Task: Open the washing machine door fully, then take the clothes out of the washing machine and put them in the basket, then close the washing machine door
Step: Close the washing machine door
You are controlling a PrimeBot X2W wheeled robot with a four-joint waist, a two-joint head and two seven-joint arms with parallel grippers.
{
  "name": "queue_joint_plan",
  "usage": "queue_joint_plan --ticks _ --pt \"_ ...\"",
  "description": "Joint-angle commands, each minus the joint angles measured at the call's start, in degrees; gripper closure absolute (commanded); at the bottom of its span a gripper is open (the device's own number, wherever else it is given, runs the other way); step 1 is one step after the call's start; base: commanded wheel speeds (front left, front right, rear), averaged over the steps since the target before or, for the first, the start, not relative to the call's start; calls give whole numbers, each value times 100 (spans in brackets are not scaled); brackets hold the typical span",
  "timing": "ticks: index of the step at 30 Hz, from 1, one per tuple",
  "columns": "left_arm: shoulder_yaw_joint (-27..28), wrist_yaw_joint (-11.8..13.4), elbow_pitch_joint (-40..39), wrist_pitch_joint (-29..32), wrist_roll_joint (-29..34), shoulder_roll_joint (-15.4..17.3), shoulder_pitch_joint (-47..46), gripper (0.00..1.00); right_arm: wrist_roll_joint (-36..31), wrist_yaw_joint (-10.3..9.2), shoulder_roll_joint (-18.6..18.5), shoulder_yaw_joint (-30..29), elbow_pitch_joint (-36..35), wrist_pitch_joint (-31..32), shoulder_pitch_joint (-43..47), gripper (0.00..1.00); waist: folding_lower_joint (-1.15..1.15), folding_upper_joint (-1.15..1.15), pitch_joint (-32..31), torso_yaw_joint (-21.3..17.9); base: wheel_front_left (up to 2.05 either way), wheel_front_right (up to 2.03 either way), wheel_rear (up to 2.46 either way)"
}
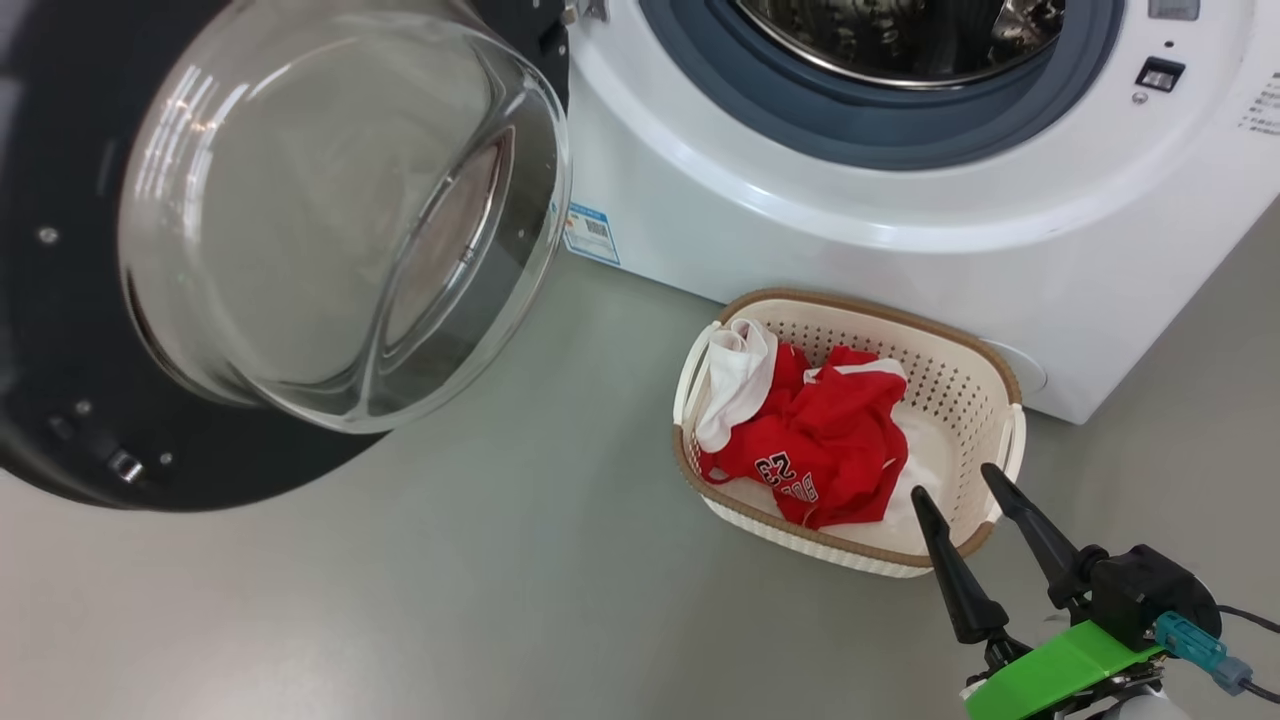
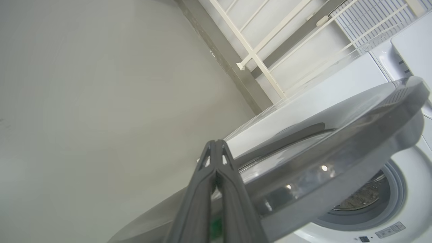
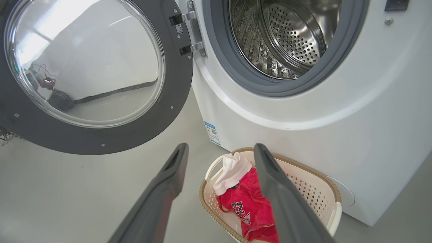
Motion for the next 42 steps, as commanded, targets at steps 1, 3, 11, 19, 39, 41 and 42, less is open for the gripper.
queue_joint_plan --ticks 1,3,11,19,39,41,42 --pt "47 -32 -234 175 -106 390 101 100 -66 43 22 116 -116 -36 -42 0 0 0 -110 -23 0 0 0" --pt "-64 -32 -405 349 -197 434 211 100 -65 43 49 113 -112 -36 -10 0 0 0 -194 -41 0 0 0" --pt "-321 -32 -1381 868 -699 634 805 100 -43 43 189 105 -121 -36 170 0 0 0 -547 -169 0 0 0" --pt "-505 -32 -2505 1024 -1066 738 1427 100 -49 43 244 34 -164 -36 283 0 0 0 -664 -327 0 0 0" --pt "-1107 -32 -4829 928 -1276 513 1922 100 -85 43 319 -52 -209 -36 153 0 0 0 -517 -1029 0 0 0" --pt "-1213 -32 -4926 876 -1229 477 1880 100 -84 43 337 -61 -215 -36 140 0 0 0 -495 -1125 0 0 0" --pt "-1274 -32 -4982 861 -1226 448 1858 100 -85 43 345 -61 -216 -36 134 0 0 0 -486 -1170 0 0 0"
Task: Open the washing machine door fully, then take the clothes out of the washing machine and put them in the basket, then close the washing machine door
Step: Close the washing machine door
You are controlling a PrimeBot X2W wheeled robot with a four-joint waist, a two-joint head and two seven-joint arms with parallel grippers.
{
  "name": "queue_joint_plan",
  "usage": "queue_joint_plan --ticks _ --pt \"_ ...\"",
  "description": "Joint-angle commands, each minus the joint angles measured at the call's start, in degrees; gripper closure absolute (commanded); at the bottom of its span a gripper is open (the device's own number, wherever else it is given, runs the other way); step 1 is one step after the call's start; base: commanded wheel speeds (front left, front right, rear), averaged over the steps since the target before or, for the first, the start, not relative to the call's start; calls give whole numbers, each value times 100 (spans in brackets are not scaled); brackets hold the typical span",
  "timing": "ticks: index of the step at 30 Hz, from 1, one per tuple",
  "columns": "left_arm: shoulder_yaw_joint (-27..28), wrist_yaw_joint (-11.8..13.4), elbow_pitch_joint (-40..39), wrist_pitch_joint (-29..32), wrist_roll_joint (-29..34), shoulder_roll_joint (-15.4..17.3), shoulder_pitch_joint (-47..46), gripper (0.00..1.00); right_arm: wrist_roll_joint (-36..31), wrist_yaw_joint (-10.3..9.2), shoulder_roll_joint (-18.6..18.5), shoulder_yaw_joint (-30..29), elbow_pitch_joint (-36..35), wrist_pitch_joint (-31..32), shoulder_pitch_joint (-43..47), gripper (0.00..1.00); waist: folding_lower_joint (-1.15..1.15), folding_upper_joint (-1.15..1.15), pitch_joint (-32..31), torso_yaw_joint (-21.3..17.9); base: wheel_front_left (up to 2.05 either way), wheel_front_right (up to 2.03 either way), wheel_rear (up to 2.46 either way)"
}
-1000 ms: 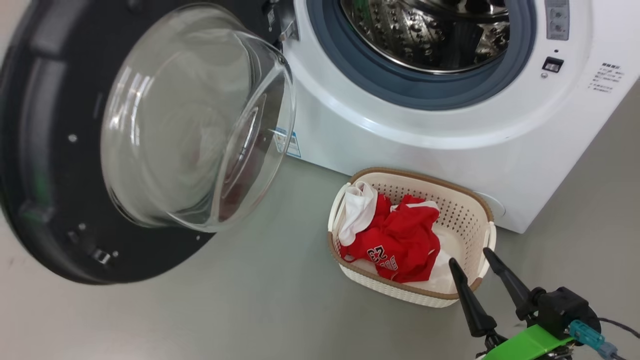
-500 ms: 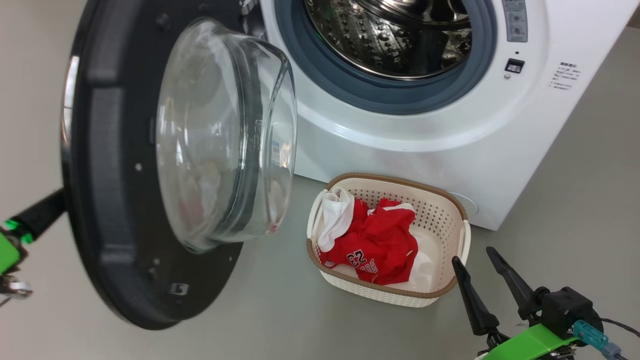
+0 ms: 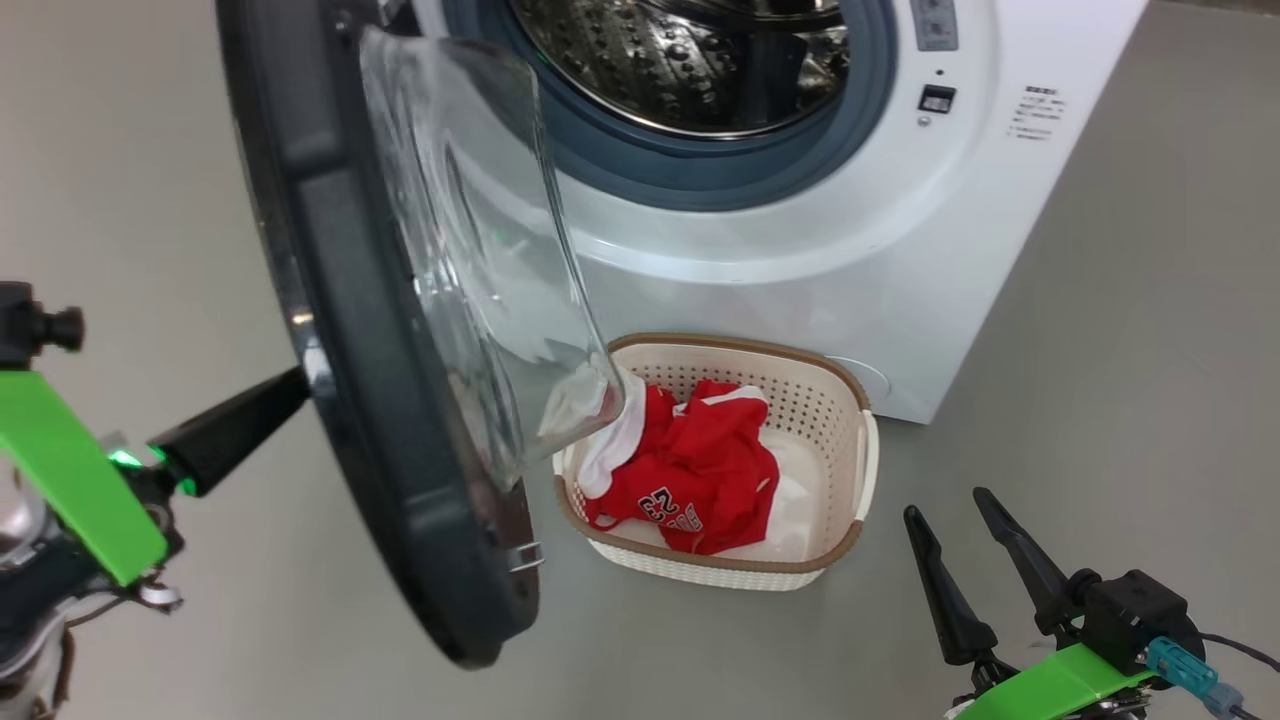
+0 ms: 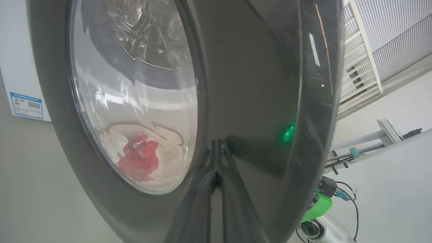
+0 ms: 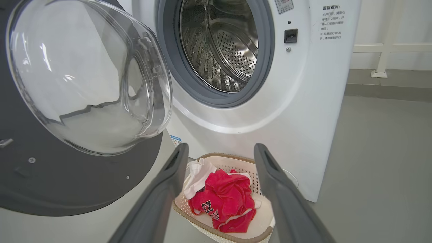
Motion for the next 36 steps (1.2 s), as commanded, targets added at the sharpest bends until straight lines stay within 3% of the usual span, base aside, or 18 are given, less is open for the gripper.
queue_joint_plan --ticks 1,11,22,24,26,29,31,32,34,36 --pt "183 -41 -241 -19 30 162 -198 100 -76 43 1 99 -150 -37 -140 0 0 0 43 -125 0 0 0" --pt "-101 -41 -293 -545 140 -27 -448 100 -102 43 51 13 -187 -37 -197 0 0 0 165 -380 0 0 0" --pt "-70 -41 75 -1311 179 -11 7 97 -101 43 79 42 -145 -37 -127 0 0 0 29 -191 0 0 0" --pt "-64 -41 186 -1499 158 -50 194 86 -95 43 81 69 -130 -37 -100 0 0 0 -26 -136 0 0 0" --pt "-78 -41 262 -1644 139 -60 413 84 -88 43 80 100 -115 -37 -71 0 0 0 -82 -81 0 0 0" --pt "-81 -41 406 -1909 112 -96 773 65 -75 43 82 123 -98 -37 -30 0 0 0 -154 0 0 0 0" --pt "-68 -41 513 -2094 86 -117 1011 50 -66 43 82 143 -89 -37 -3 0 0 0 -204 51 0 0 0" --pt "-56 -41 566 -2188 74 -124 1132 24 -62 43 81 159 -85 -37 12 0 0 0 -224 73 0 0 0" --pt "-51 -41 648 -2350 41 -148 1364 3 -56 43 72 175 -83 -37 39 0 0 0 -258 128 0 0 0" --pt "-52 -41 704 -2445 54 -154 1476 0 -53 43 67 181 -83 -37 55 0 0 0 -271 150 0 0 0"
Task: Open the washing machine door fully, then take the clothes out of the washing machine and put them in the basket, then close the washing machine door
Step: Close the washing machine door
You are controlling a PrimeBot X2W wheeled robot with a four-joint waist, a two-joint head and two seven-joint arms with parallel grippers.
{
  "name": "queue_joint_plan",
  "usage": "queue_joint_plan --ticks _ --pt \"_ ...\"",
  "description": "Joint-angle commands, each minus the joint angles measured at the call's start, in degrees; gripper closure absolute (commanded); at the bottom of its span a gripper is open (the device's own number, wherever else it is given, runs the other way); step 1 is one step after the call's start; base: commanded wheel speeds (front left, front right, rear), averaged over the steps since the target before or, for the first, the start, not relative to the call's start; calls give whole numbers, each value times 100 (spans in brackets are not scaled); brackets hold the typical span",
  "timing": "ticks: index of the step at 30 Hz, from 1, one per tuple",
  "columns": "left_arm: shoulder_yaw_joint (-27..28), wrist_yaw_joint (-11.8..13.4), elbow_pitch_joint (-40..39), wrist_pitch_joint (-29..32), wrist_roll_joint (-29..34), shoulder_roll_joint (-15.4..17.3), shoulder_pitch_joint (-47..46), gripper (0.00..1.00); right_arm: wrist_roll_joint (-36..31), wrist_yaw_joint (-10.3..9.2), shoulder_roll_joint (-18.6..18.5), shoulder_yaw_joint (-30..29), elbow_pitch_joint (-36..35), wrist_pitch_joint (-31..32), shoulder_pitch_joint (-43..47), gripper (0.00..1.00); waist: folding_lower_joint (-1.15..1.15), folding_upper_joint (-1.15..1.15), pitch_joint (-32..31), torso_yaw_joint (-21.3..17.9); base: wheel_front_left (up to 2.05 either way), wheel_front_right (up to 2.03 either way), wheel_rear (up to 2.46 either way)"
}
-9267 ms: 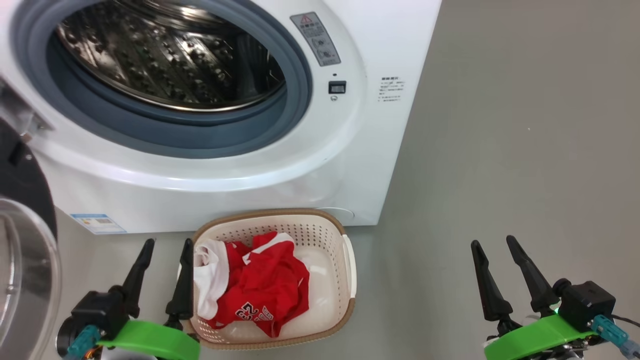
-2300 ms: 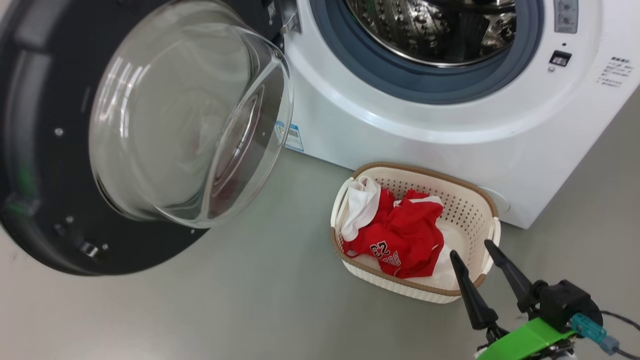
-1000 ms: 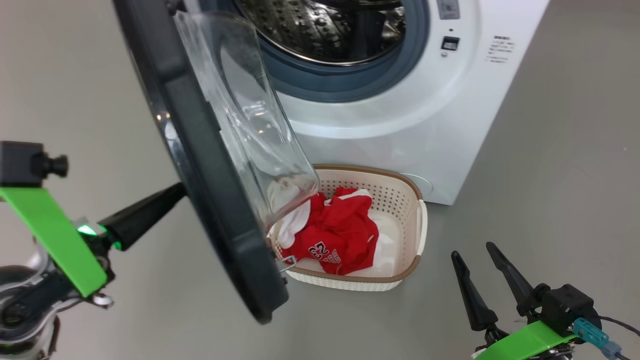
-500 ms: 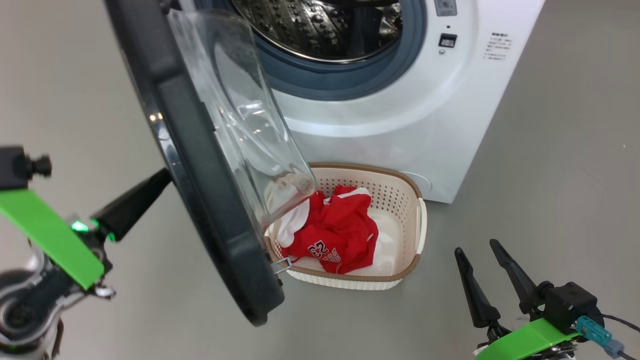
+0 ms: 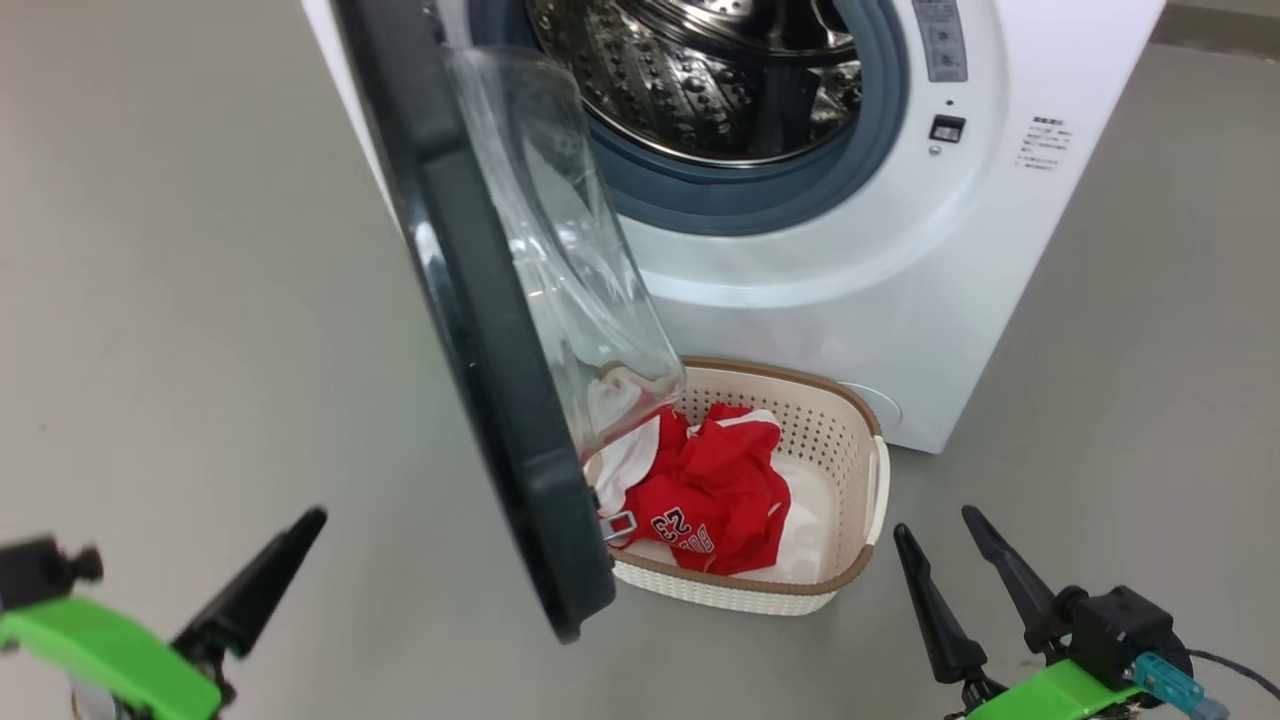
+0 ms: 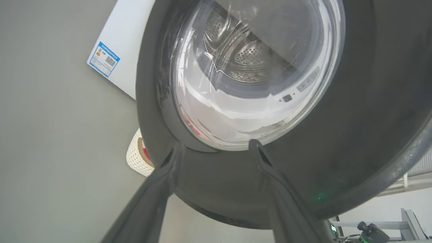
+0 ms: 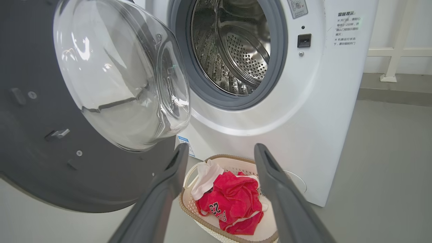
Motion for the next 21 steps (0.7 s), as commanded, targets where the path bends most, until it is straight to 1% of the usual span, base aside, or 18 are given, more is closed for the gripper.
queue_joint_plan --ticks 1,11,17,21 --pt "272 -38 -36 -128 16 179 -40 0 -10 43 -46 145 -117 -37 -19 0 0 0 -64 83 0 0 0" --pt "125 -38 411 -1073 50 -164 652 0 15 43 -69 185 -79 -37 52 0 0 0 -180 257 0 0 0" --pt "16 -38 705 -1725 66 -509 871 0 18 43 -57 207 -69 -37 56 0 0 0 -184 278 0 0 0" --pt "-109 -38 900 -2095 175 -623 914 0 18 43 -52 214 -68 -37 38 0 0 0 -140 281 0 0 0"
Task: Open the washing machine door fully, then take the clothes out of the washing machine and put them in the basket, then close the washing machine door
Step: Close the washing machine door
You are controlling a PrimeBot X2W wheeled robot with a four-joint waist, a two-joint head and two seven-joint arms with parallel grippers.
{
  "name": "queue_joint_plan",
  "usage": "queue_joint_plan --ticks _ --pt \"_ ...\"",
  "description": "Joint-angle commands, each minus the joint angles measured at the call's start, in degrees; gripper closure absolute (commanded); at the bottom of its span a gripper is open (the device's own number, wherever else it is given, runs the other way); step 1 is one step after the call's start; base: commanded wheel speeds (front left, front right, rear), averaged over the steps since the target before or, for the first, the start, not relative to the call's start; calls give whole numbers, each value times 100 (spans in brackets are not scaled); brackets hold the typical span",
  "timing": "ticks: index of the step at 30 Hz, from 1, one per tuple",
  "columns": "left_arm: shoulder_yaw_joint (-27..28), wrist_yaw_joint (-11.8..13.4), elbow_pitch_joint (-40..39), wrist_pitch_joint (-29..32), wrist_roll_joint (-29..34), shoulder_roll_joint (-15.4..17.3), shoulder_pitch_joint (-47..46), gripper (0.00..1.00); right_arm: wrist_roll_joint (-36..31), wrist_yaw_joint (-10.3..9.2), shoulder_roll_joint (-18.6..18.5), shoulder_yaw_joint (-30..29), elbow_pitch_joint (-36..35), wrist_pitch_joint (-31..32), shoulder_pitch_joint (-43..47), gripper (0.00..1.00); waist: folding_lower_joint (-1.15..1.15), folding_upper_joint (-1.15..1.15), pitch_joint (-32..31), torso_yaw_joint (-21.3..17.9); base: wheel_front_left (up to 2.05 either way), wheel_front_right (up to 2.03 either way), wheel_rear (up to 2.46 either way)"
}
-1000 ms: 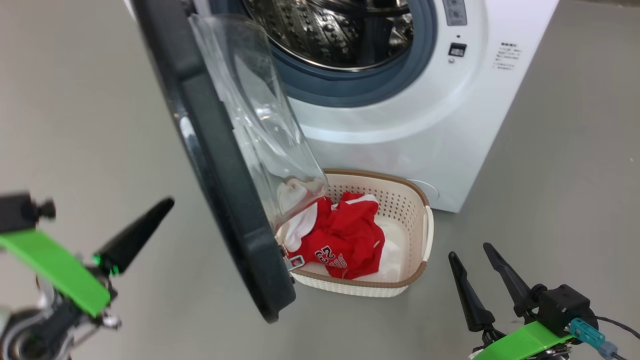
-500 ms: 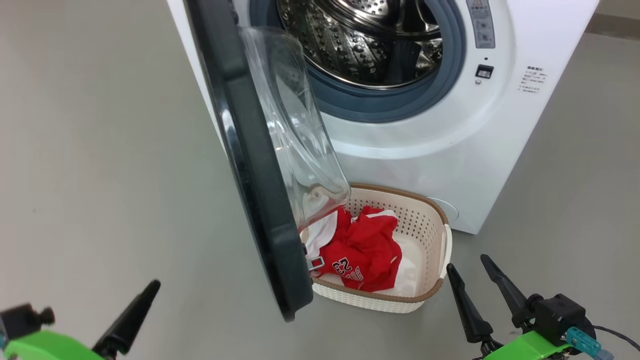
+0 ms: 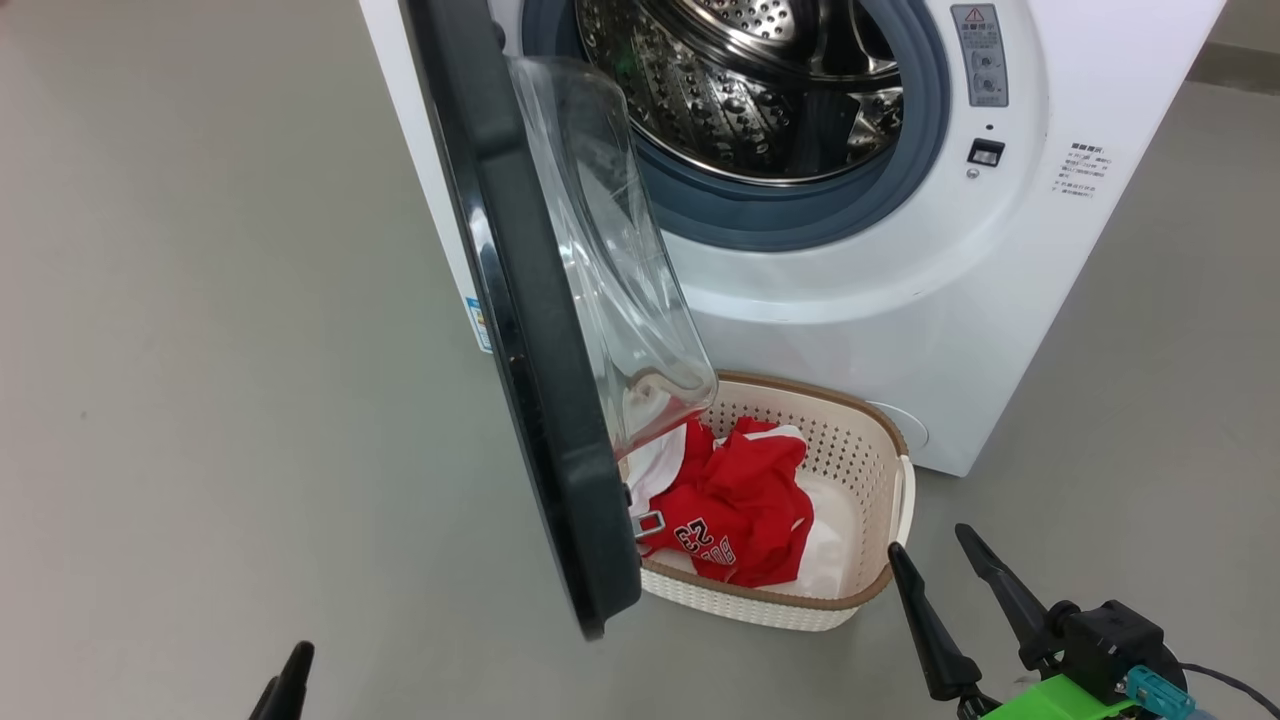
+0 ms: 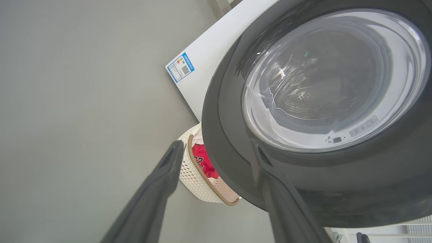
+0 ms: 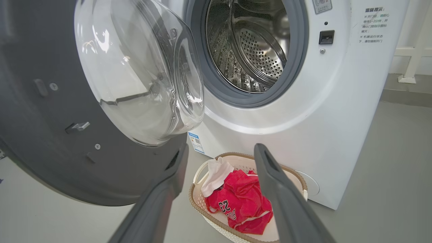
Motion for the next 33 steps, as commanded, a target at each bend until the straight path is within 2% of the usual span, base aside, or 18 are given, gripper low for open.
queue_joint_plan --ticks 1,7,9,14,22,23,30,33 --pt "156 -38 -8 -177 178 133 -138 0 8 43 -46 143 -127 -37 -100 0 0 0 29 -1 0 0 0" --pt "-9 -38 298 -642 694 34 -255 0 7 43 -45 131 -119 -37 -149 0 0 0 90 -12 0 0 0" --pt "-48 -38 433 -691 1089 39 -302 0 7 43 -45 127 -114 -37 -159 0 0 0 103 -18 0 0 0" --pt "691 -38 474 -704 2155 -403 -317 0 12 43 -41 105 -102 -37 -180 0 0 0 117 -38 0 0 0" --pt "1313 -38 290 -706 3779 -928 -161 0 6 43 -30 58 -101 -37 -224 0 0 0 148 -64 0 0 0" --pt "1313 -38 290 -706 3779 -928 -161 0 6 43 -30 58 -101 -37 -224 0 0 0 148 -64 0 0 0" --pt "1794 -38 -13 -706 5634 -1352 1 0 -2 43 -27 31 -109 -37 -242 0 0 0 159 -63 0 0 0" --pt "1966 -38 -182 -707 6217 -1567 88 0 -1 43 -23 28 -112 -37 -250 0 0 0 148 -69 0 0 0"
